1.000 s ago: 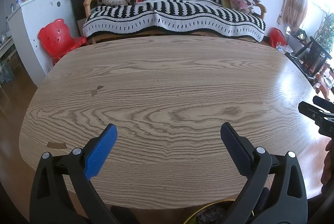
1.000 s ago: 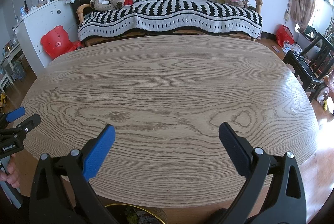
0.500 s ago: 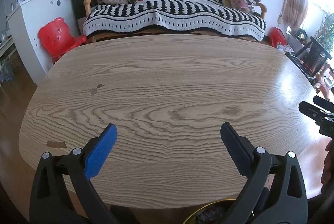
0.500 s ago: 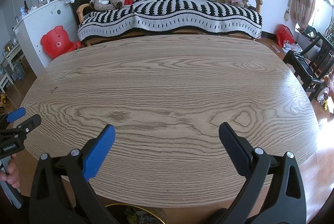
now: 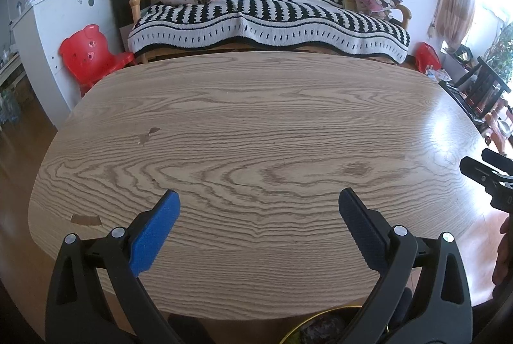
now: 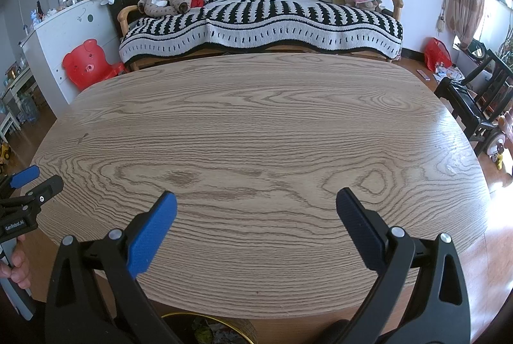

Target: Collect trash

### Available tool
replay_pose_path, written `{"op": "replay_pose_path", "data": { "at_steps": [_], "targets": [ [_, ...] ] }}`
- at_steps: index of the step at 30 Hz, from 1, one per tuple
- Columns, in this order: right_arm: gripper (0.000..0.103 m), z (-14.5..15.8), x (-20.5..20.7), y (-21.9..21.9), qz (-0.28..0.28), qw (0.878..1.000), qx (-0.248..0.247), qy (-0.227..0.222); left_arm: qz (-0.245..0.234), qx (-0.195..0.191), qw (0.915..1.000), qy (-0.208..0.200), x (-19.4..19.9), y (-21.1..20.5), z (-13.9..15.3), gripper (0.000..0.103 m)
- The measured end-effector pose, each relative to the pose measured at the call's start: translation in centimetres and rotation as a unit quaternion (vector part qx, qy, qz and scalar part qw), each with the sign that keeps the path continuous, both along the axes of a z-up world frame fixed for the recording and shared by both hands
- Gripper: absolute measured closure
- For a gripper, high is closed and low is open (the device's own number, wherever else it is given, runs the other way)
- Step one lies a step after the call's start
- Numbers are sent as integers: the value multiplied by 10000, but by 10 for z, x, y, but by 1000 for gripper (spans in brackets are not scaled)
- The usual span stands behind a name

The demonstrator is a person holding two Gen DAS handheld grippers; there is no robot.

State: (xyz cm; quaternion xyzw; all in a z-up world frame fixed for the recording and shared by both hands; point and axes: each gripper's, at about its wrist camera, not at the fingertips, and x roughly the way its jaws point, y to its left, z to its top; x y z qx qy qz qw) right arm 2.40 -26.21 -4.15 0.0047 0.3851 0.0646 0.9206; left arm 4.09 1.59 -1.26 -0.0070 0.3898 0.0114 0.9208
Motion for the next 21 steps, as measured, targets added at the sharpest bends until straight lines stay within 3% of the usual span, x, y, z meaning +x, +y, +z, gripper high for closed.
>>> {"op": "replay_pose_path", "data": {
  "at_steps": [21],
  "targets": [
    [7,-2,-1,-1,7,10000,-29,18,138,-11,9999,99,-6,-2,-7,7]
  ]
}}
